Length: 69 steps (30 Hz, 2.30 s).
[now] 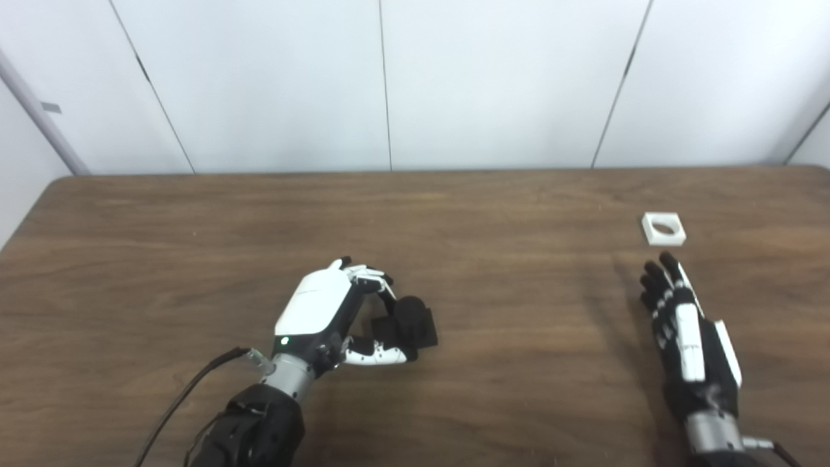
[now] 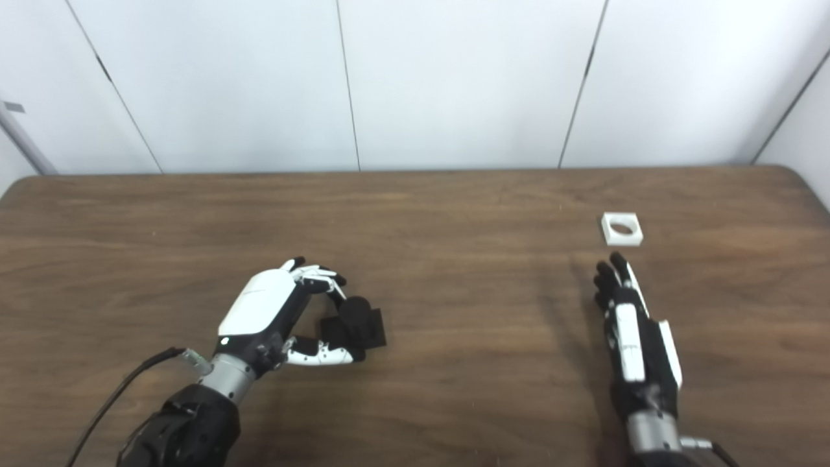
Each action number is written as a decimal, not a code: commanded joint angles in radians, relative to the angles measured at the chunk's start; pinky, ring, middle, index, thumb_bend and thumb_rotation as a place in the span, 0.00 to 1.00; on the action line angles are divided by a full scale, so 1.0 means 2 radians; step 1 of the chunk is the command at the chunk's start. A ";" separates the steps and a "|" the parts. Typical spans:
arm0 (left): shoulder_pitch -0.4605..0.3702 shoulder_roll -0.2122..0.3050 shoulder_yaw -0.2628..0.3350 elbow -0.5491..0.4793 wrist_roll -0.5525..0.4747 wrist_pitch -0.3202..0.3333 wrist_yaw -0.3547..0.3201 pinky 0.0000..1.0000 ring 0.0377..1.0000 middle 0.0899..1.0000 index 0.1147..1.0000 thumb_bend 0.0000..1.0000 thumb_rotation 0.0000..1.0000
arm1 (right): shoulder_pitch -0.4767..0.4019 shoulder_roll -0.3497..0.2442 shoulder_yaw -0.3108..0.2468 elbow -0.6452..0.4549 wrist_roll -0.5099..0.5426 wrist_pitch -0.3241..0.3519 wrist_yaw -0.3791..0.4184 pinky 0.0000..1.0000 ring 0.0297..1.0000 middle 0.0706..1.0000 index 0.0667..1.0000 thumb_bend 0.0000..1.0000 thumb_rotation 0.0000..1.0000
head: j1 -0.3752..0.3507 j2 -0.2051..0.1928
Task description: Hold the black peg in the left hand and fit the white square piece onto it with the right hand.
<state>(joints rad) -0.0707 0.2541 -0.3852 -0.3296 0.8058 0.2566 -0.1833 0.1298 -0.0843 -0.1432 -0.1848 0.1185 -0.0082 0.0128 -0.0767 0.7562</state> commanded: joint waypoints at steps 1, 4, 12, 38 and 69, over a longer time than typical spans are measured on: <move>-0.006 -0.004 -0.002 -0.020 0.014 -0.016 0.002 0.98 0.86 0.75 0.42 0.52 0.06 | -0.004 0.003 0.004 -0.014 0.000 0.002 0.000 0.95 0.94 0.93 0.94 0.57 0.93 | -0.003 0.002; 0.001 -0.010 -0.008 -0.019 0.015 -0.021 -0.001 0.98 0.86 0.76 0.42 0.52 0.06 | -0.004 0.002 0.005 -0.016 0.002 0.003 0.000 0.96 0.94 0.93 0.94 0.57 0.94 | -0.003 0.003; 0.016 -0.021 -0.012 -0.011 0.015 -0.030 -0.007 0.97 0.86 0.75 0.42 0.52 0.06 | -0.003 -0.001 0.008 -0.024 0.000 0.007 -0.002 0.96 0.94 0.93 0.94 0.55 0.95 | -0.007 0.008; 0.020 -0.013 -0.007 0.006 0.031 -0.038 -0.031 1.00 0.88 0.76 0.42 0.52 0.05 | -0.010 0.000 0.009 -0.053 -0.002 0.034 -0.007 0.95 0.93 0.91 0.91 0.53 0.92 | -0.030 0.017; 0.026 -0.005 0.011 0.009 0.035 -0.068 -0.042 0.98 0.85 0.75 0.42 0.52 0.05 | -0.150 -0.158 0.025 -0.106 -0.219 0.197 0.003 0.94 0.92 0.85 0.72 0.72 0.36 | -0.132 -0.004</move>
<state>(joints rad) -0.0215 0.2298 -0.3695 -0.3169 0.8683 0.1272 -0.2741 -0.1309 -0.3667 -0.0888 -0.3851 -0.2848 0.3910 0.0115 -0.3405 0.7470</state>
